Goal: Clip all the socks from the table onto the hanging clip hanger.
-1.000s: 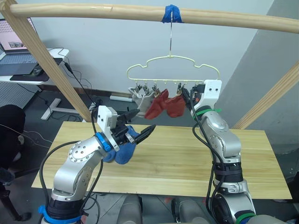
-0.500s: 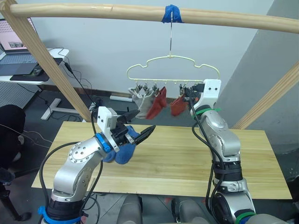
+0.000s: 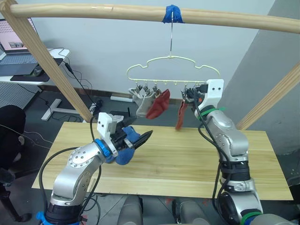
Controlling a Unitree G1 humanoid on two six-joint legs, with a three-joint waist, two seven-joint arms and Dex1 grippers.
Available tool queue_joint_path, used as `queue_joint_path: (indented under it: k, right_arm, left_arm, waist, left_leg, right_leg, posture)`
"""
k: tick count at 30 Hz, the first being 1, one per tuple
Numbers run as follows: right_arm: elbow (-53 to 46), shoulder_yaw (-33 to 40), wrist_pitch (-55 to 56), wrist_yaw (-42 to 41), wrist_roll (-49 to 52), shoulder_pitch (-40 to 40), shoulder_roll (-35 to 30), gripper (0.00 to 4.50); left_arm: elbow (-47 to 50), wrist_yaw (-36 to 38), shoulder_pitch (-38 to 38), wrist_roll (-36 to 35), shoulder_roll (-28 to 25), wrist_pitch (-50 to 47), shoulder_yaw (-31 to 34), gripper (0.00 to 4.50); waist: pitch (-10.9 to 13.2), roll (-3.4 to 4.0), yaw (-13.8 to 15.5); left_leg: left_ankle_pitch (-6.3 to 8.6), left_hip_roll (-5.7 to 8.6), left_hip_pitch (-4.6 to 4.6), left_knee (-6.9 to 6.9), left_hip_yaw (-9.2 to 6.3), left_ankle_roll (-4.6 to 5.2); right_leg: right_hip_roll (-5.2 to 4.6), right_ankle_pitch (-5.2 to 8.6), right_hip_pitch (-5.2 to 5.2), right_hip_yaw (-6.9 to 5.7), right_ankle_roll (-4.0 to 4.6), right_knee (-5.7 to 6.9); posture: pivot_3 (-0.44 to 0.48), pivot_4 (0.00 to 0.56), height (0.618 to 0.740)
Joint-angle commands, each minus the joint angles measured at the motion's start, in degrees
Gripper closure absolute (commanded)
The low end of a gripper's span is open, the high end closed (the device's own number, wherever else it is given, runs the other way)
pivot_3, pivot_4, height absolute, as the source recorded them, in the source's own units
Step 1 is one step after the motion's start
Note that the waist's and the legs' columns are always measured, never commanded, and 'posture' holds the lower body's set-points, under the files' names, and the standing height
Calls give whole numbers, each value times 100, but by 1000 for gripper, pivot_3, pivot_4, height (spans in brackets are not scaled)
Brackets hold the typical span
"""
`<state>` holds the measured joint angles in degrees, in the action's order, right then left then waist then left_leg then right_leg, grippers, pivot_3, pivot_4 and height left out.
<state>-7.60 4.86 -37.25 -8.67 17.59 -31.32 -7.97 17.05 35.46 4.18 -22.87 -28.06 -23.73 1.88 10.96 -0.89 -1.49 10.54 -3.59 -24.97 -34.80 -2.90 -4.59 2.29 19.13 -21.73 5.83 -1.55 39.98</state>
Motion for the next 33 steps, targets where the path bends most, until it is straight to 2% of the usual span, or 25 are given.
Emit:
queue_joint_path:
  k: [1,5,10,19,22,25,26,33]
  right_arm:
    - [-353,114,-175,-301,247,-2,-230,4314]
    - [-359,154,-285,-365,310,-2,-362,4314]
    - [-414,160,-343,-286,312,-19,-286,4314]
    - [-543,202,-406,-137,317,8,-217,4314]
    - [-596,232,-436,-91,329,38,-211,4314]
    - [-606,249,-445,-63,335,51,-190,4314]
    - [-607,251,-445,-59,339,54,-184,4314]
    - [-557,239,-453,-132,391,39,-190,4314]
  left_arm:
    - [-488,-130,53,527,-122,161,-149,0]
    - [-2096,-384,698,1399,26,841,-557,0]
    - [-3690,-405,1395,2054,195,1323,-990,0]
    - [-5578,-386,2221,2627,401,1921,-1215,0]
    - [-5762,-185,2276,2613,398,1978,-1204,614]
    - [-5789,-60,2264,2610,401,2042,-1206,1421]
    - [-5752,-16,2244,2609,405,2048,-1214,1818]
    - [-5450,147,2115,2614,469,2187,-1247,3858]
  waist:
    - [0,0,-1]
    - [1,1,1]
    - [1,2,-3]
    - [1,2,-18]
    - [1,2,-28]
    - [1,2,-31]
    - [1,2,-31]
    - [1,2,-32]
  left_leg:
    - [0,0,0,0,1,0]
    - [0,1,0,-1,0,0]
    - [0,6,-1,-2,6,0]
    - [0,3,-3,3,2,0]
    - [0,4,-2,1,3,0]
    - [0,3,-2,1,3,0]
    - [0,3,-2,1,2,0]
    - [0,3,-2,1,2,0]
  right_leg:
    - [0,1,0,0,0,0]
    - [1,1,0,-2,0,-1]
    - [-1,1,2,3,0,-3]
    - [2,0,-2,-4,1,0]
    - [1,0,0,-2,0,1]
    - [1,0,0,-3,0,1]
    - [2,0,0,-4,0,2]
    - [1,0,1,-4,1,3]
  posture:
    - [98,182,740]
    - [62,185,740]
    - [42,186,740]
    - [17,191,740]
    - [11,191,740]
    - [10,190,740]
    - [10,190,740]
    - [14,187,740]
